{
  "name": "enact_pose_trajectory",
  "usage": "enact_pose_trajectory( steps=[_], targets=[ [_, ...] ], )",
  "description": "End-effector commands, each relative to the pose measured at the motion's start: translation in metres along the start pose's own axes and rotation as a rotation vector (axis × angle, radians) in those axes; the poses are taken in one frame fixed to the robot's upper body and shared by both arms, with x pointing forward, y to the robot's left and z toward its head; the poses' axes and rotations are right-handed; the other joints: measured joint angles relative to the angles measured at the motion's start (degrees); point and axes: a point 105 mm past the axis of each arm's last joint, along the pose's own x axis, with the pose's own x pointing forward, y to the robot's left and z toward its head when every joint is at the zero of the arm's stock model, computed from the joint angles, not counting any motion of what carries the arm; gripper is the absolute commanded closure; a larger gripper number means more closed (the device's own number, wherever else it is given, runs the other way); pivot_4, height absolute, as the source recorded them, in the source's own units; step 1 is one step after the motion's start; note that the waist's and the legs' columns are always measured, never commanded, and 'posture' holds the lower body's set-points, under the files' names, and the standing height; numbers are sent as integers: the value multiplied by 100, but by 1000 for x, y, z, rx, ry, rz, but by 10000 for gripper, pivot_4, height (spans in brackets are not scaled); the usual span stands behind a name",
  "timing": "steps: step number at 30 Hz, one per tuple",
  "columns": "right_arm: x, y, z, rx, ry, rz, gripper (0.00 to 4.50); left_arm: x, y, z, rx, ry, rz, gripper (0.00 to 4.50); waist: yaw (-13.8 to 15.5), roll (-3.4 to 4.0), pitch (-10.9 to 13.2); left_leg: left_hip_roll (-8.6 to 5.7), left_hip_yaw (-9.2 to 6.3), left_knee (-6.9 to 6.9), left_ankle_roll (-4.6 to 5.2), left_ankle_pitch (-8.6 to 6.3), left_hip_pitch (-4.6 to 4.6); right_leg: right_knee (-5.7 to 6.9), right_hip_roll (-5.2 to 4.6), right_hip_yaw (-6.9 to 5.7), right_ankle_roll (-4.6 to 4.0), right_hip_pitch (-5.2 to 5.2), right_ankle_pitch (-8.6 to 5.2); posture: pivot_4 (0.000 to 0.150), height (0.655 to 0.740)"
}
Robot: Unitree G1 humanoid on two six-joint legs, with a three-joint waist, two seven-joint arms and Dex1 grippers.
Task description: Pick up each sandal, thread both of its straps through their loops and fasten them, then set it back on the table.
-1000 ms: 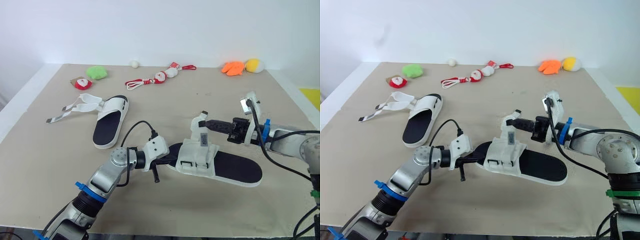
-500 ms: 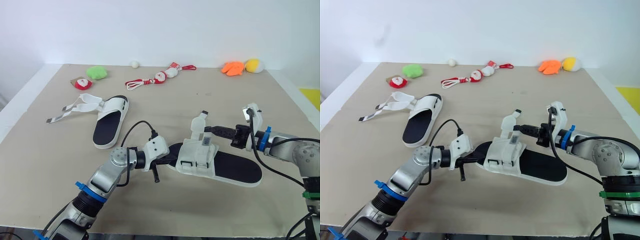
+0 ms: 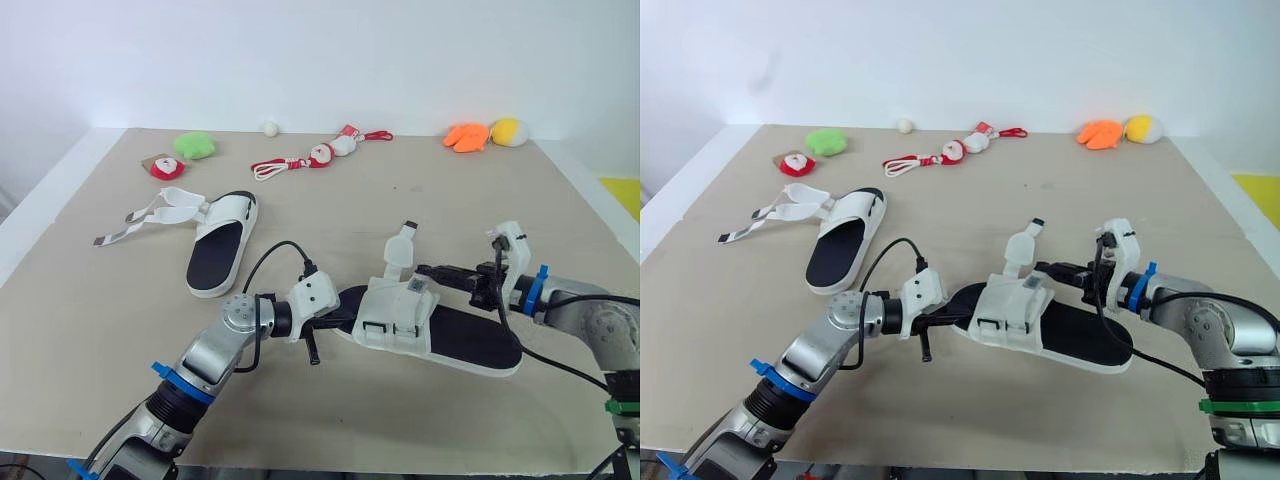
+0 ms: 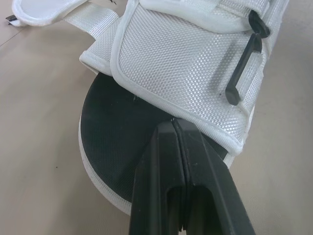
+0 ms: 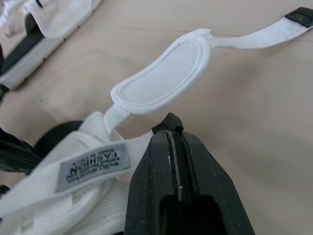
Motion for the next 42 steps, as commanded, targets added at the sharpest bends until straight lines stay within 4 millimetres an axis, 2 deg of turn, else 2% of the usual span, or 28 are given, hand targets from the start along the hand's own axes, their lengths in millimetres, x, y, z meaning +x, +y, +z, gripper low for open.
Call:
enact_pose_trajectory(
  steps=[1,2,6,7,11,12,14,18,23,30,38,41,42],
  targets=[
    [-3,-17,-3,-36,28,-104,44920,3,-12,-37,-74,130,-37,45000,0,-1,0,0,-1,1,0,0,0,0,0,-1,0,0,0,1500,7400],
    [-3,-20,-2,-35,24,-116,44920,3,-12,-37,-73,129,-37,45000,0,0,0,0,-1,2,0,0,1,0,0,-1,0,1,0,1500,7400],
    [1,-27,6,17,-13,-139,31256,3,-11,-37,-72,129,-34,45000,-1,-2,1,1,2,11,0,0,2,0,0,1,-3,4,3,1500,7400],
    [2,-28,9,33,-24,-138,29000,3,-10,-37,-71,130,-33,45000,-20,1,0,0,2,11,0,0,2,0,-1,1,-3,3,3,1500,7400],
    [5,-31,17,94,-40,-136,14701,2,-9,-37,-70,129,-28,45000,-21,10,2,2,4,9,0,0,2,1,1,2,-2,0,4,1500,7400],
    [7,-31,20,129,-53,-134,9023,2,-9,-37,-70,129,-26,45000,-21,10,2,2,4,9,0,0,2,1,1,3,-2,1,5,1500,7400],
    [10,-32,30,222,-91,-126,917,2,-9,-36,-71,129,-25,45000,-23,9,2,1,5,10,0,0,2,0,1,4,-2,2,6,1500,7400],
    [21,-34,52,430,-168,-111,380,2,-8,-37,-71,130,-24,45000,-30,10,3,2,5,10,1,1,2,0,1,4,-5,0,11,1500,7400],
    [38,-29,60,588,-173,-89,380,2,-9,-36,-69,131,-24,45000,-30,11,2,1,3,9,1,1,1,0,2,3,-5,1,11,1500,7400],
    [60,-17,53,659,-139,-62,380,2,-9,-37,-70,131,-26,45000,-30,13,1,0,2,4,2,1,-2,0,2,4,14,-2,21,1500,7400],
    [76,-17,55,706,-165,-69,380,2,-11,-37,-70,133,-24,45000,-36,15,1,1,4,4,3,2,-1,0,3,4,10,-4,19,1500,7400],
    [79,-16,57,715,-179,-63,8932,2,-11,-38,-71,133,-23,45000,-36,15,1,1,3,4,3,2,-1,0,4,4,13,-4,20,1500,7400],
    [80,-16,57,718,-180,-61,13505,2,-11,-37,-71,133,-22,45000,-36,15,1,1,3,4,3,2,-1,0,4,4,12,-3,20,1500,7400]
  ],
)
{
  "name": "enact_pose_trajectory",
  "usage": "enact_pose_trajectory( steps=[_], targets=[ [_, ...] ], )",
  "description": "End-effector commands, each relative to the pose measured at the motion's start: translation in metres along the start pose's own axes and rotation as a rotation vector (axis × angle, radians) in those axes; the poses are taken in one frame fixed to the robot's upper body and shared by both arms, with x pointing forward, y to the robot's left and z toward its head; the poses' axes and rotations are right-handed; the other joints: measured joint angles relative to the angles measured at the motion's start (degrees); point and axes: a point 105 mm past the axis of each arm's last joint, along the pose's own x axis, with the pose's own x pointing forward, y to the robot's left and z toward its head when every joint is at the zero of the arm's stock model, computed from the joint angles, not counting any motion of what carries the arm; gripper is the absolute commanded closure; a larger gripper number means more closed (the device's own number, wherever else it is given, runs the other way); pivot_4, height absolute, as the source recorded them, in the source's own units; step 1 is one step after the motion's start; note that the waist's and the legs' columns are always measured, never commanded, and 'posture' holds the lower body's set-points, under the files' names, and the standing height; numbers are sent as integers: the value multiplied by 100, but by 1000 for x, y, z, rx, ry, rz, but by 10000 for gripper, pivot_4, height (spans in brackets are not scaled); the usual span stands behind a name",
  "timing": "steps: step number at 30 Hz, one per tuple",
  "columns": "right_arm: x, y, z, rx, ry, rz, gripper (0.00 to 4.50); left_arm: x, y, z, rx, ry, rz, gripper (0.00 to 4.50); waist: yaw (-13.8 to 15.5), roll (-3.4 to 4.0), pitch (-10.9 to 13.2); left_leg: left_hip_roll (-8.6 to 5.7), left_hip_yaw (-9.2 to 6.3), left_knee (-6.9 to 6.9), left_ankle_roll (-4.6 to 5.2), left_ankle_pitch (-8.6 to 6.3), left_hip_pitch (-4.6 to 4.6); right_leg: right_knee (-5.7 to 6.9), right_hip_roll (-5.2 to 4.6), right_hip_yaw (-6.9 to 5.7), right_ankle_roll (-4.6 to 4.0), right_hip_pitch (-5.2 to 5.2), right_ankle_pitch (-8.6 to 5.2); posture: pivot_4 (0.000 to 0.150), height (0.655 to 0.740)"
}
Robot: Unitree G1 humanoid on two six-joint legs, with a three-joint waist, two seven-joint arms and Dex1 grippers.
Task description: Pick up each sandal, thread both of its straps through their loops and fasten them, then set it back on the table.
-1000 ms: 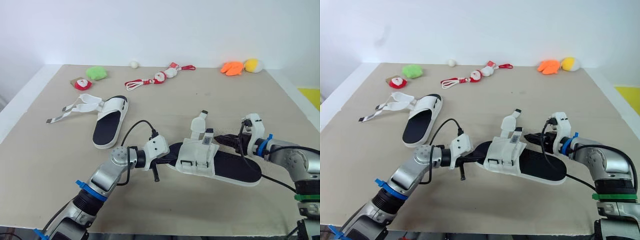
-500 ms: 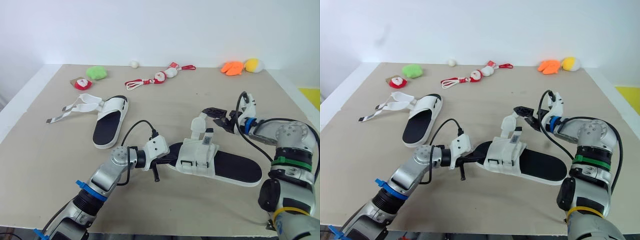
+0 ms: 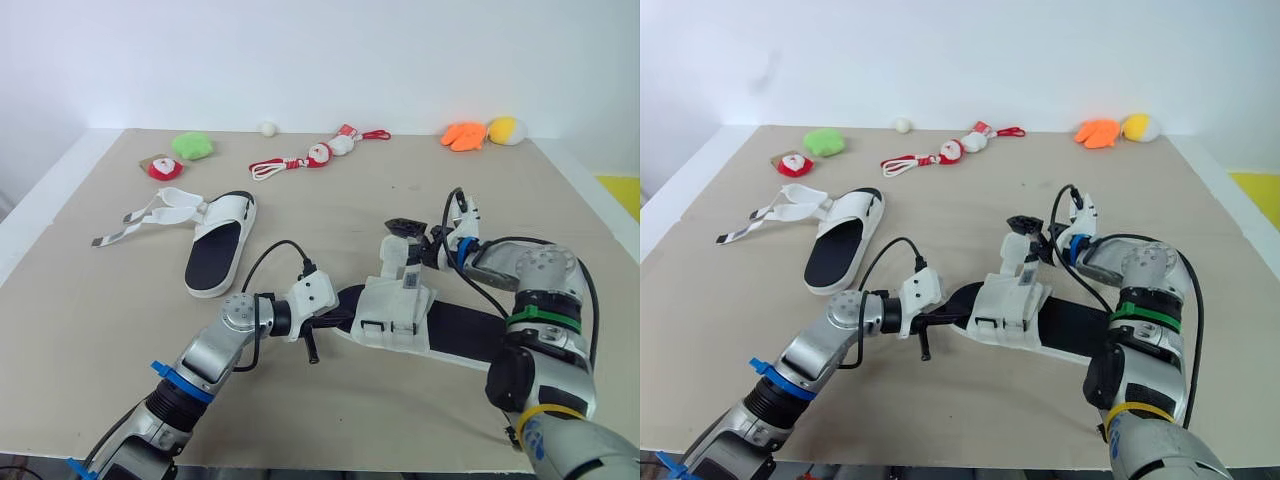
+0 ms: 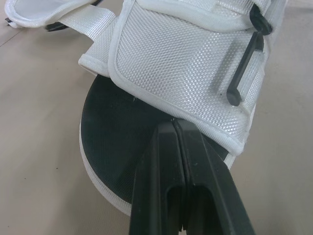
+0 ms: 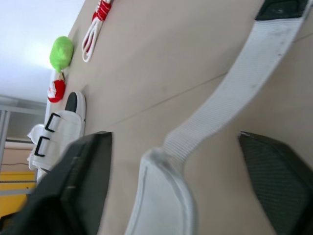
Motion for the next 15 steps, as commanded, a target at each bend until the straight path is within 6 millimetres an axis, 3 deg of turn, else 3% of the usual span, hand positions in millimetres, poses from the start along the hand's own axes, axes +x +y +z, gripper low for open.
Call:
enact_pose_trajectory(
  steps=[1,6,9,15],
  targets=[
    [1,13,13,-7,-49,41,18098,3,-13,-37,-76,131,-28,45000,0,0,0,0,0,0,0,0,0,0,0,0,0,0,0,1500,7400],
    [3,12,10,-27,-46,49,43192,3,-13,-37,-77,133,-24,45000,0,0,0,1,0,0,0,0,0,0,0,0,-3,-1,-2,1500,7400],
    [2,21,9,-141,-53,87,44611,3,-13,-38,-77,134,-24,45000,-3,2,0,1,1,0,0,0,0,0,1,2,-3,-2,-1,1500,7400],
    [-11,74,-7,-526,-80,331,44611,3,-13,-38,-78,137,-26,45000,-2,2,0,1,-2,-4,-1,-1,-2,0,2,0,11,-3,-2,1500,7400]
  ],
)
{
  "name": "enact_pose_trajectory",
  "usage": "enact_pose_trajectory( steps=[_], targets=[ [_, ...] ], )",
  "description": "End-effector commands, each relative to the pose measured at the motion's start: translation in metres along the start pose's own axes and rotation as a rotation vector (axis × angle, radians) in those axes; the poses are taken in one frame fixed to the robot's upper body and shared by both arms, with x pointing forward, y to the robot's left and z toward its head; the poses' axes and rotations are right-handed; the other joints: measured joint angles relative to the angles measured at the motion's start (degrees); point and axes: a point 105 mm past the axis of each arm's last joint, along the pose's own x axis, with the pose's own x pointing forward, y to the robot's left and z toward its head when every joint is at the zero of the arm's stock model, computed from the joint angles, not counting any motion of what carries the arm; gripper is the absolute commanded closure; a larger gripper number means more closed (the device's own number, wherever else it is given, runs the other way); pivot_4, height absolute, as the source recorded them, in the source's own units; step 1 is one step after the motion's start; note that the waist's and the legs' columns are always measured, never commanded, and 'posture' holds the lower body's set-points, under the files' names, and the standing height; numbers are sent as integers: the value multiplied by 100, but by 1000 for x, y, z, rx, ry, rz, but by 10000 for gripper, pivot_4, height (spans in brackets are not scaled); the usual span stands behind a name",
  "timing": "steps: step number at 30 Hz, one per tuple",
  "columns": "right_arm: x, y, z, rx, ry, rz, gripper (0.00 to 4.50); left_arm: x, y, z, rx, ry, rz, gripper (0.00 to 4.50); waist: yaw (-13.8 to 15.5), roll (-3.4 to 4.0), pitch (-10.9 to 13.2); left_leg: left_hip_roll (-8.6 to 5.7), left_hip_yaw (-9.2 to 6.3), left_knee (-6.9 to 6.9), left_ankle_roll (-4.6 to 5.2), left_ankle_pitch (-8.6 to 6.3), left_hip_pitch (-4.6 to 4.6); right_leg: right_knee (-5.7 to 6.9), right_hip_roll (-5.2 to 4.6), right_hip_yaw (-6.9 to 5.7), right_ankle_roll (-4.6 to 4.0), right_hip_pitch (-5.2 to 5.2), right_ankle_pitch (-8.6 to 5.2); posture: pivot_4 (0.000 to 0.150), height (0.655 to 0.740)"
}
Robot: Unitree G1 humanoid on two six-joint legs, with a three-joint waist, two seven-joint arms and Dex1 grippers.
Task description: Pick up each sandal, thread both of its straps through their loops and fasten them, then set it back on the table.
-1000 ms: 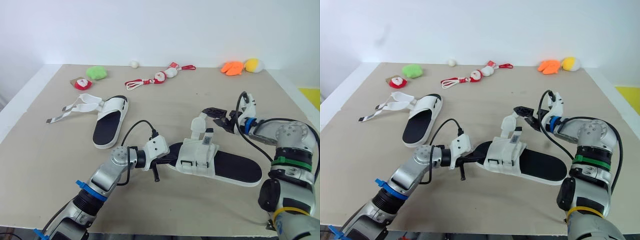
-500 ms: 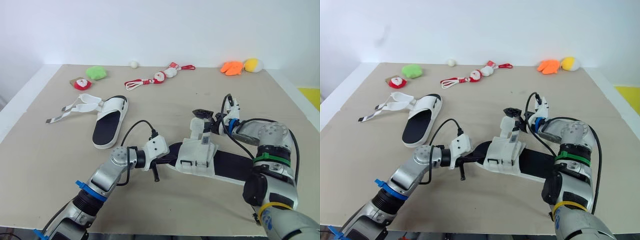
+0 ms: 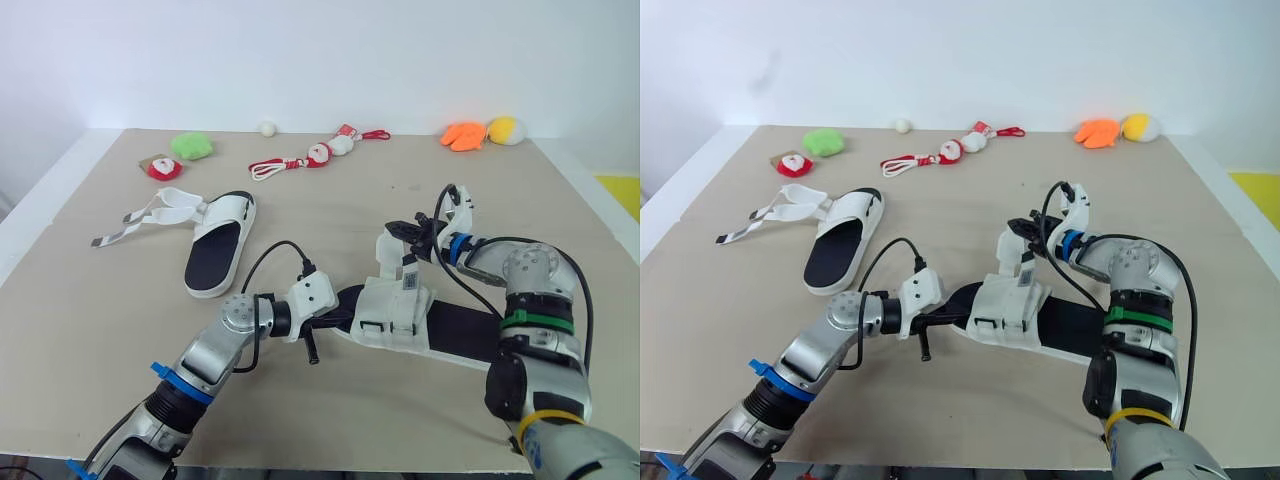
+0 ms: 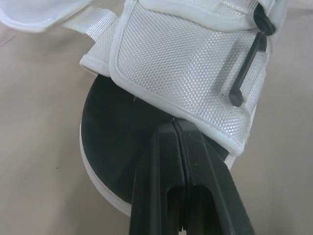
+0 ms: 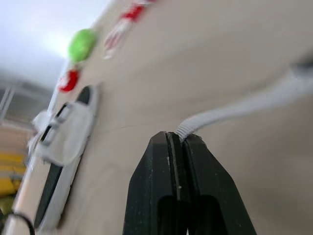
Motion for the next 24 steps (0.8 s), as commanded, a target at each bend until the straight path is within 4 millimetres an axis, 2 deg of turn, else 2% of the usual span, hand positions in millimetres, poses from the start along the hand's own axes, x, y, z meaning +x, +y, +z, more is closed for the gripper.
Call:
enact_pose_trajectory(
  steps=[1,4,7,10,14,19,21,24],
  targets=[
    [-5,47,7,-251,-42,196,44611,3,-13,-39,-77,140,-29,45000,0,0,0,0,-1,-2,-1,-1,0,0,0,-1,1,0,-1,1500,7400],
    [-12,71,4,-413,-81,302,44611,3,-13,-39,-78,142,-32,45000,3,0,0,1,-4,-6,-2,-1,0,0,0,-5,2,-2,-3,1500,7400],
    [-27,105,-6,-695,-137,452,44611,2,-14,-40,-77,147,-35,45000,6,0,0,2,-8,-7,-2,-1,0,0,0,-8,1,-2,-5,1500,7400],
    [-40,117,-25,-999,-163,559,44611,2,-14,-41,-78,149,-37,45000,0,-1,1,1,-7,-8,-4,-2,0,-1,0,-10,-6,-4,-13,1500,7400],
    [-56,110,-59,-1494,-134,677,44611,2,-15,-41,-81,149,-38,45000,8,-2,2,3,-6,-8,-5,-3,2,-1,0,-14,-18,-5,-22,1500,7400],
    [-71,92,-87,-1920,-118,842,44611,3,-17,-42,-82,149,-42,45000,8,-2,3,3,-3,-10,-14,-8,7,-1,-2,-13,-5,-1,-23,1500,7400],
    [-78,82,-99,-2158,-115,951,44611,3,-17,-42,-83,148,-44,45000,11,-4,4,3,-3,-11,-14,-8,11,-1,-2,-13,-6,5,-23,1500,7400],
    [-82,75,-104,-2272,-174,1029,44611,4,-17,-42,-82,148,-47,45000,8,-4,6,1,5,-14,-14,-8,18,-2,-6,-6,-19,8,-30,1500,7400]
  ],
)
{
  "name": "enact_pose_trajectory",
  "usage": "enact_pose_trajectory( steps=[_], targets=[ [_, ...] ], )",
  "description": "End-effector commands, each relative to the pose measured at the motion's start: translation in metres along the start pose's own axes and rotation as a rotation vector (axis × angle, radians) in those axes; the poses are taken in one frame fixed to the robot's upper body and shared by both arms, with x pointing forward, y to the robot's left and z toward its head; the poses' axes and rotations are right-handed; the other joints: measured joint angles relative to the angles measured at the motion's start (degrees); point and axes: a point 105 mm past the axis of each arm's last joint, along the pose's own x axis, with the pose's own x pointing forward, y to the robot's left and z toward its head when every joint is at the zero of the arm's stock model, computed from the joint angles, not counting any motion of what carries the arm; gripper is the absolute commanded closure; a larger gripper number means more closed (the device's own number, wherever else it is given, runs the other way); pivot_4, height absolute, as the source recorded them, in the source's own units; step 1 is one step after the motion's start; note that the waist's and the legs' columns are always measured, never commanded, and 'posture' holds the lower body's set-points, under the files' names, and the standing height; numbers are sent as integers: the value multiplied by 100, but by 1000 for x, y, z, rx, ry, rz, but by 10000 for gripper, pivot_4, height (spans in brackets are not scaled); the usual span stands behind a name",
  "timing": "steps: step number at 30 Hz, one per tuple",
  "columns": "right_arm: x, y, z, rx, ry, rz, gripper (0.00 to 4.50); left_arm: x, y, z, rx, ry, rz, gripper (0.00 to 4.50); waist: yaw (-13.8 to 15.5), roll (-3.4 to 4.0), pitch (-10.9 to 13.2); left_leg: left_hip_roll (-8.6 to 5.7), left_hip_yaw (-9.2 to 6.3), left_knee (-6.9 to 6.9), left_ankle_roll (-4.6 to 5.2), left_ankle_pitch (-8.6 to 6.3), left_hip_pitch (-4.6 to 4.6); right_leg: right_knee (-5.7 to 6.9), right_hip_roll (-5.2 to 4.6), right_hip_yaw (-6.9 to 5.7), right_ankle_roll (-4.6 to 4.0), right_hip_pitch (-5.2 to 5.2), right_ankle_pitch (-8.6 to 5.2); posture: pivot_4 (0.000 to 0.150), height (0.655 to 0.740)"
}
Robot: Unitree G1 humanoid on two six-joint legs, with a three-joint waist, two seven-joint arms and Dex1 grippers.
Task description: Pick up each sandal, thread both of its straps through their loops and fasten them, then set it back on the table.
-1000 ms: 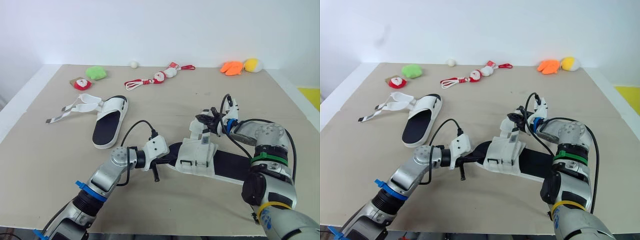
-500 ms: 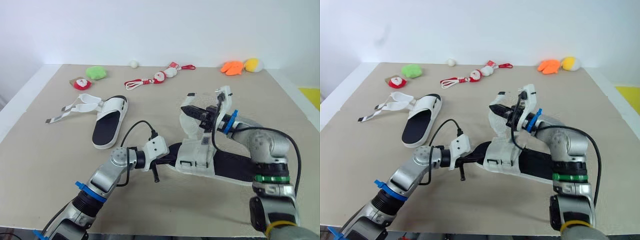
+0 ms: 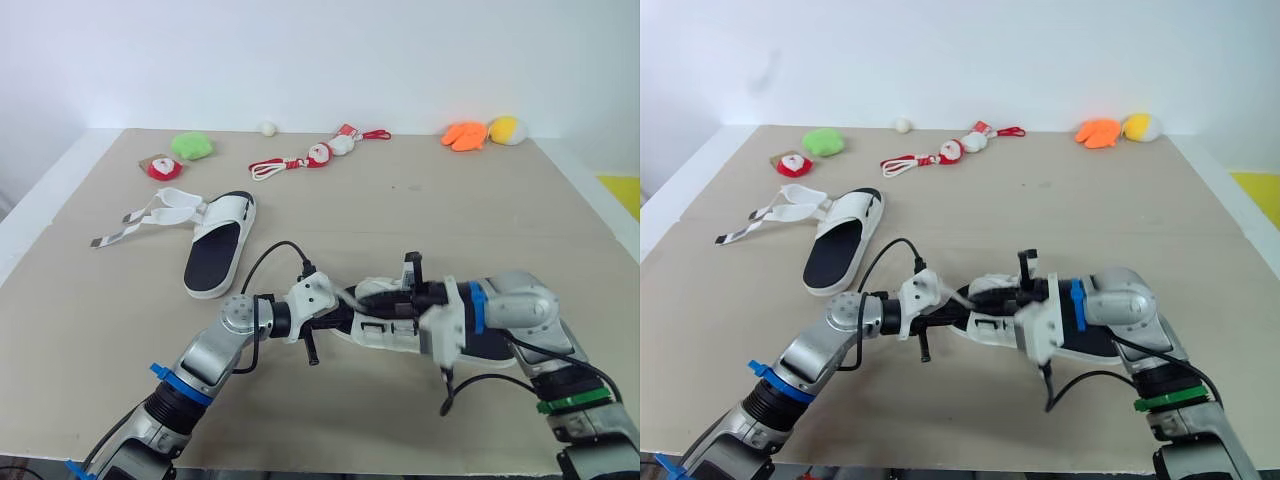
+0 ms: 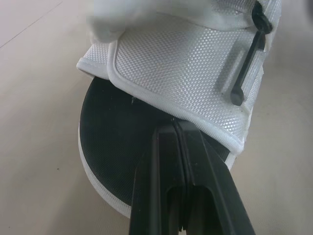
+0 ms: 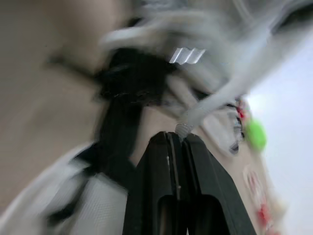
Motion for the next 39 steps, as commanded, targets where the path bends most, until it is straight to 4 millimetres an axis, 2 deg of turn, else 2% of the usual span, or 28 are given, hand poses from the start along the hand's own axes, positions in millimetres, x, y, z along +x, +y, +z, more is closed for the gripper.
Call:
enact_pose_trajectory(
  steps=[1,5,8,15,18,24,26,28,31,33,39],
  targets=[
    [-4,2,7,-231,-59,14,44611,5,-15,-40,-81,146,-45,45000,0,-2,1,1,-1,0,0,0,2,0,0,0,-4,2,-2,1500,7400],
    [-6,-2,2,-252,-52,-35,44611,5,-15,-41,-81,146,-46,45000,6,-9,0,-2,-6,-2,0,0,10,0,-3,0,-25,16,0,1500,7400],
    [-10,-7,3,-261,-52,-62,33930,5,-15,-41,-82,147,-47,45000,6,-9,1,-4,-6,-3,1,0,16,0,-5,3,-50,21,12,1500,7400],
    [-22,-20,19,-110,-34,-124,126,4,-18,-42,-91,148,-47,45000,18,-11,-1,-5,-9,-5,2,1,24,0,-9,2,-56,31,10,1500,7400],
    [-25,-22,26,139,-10,-159,126,4,-21,-43,-97,148,-55,45000,28,-9,-2,-4,-12,-11,2,1,25,1,-8,1,-61,30,6,1500,7400],
    [-19,-21,62,1123,-36,-165,126,6,-24,-44,-97,147,-71,45000,37,4,-9,-6,-32,-14,1,-4,15,2,-10,-12,-64,29,-5,1500,7400],
    [-17,-19,71,1395,-53,-140,126,7,-23,-43,-94,146,-74,45000,33,-6,-8,-4,-39,-13,0,-4,16,2,-10,-22,-48,32,-16,1500,7400],
    [-16,-7,78,1617,-20,-59,126,7,-23,-42,-91,147,-75,45000,33,-13,-7,-2,-49,-7,1,-4,10,1,-11,-41,-39,32,-22,1500,7400],
    [-11,19,79,1803,84,7,126,7,-23,-42,-89,148,-76,45000,36,-25,-11,-1,-53,-6,0,-4,4,-1,-17,-55,-48,29,-27,1500,7400],
    [-7,27,79,1919,88,6,126,7,-23,-43,-90,148,-77,45000,42,-25,-11,-3,-56,-7,0,-4,-4,-2,-18,-60,-46,24,-30,1500,7400],
    [7,37,52,2083,185,-154,126,5,-25,-44,-94,150,-74,45000,44,-33,-10,-1,-66,-6,1,-4,-9,-2,-10,-73,-39,22,-30,1500,7400]
  ],
)
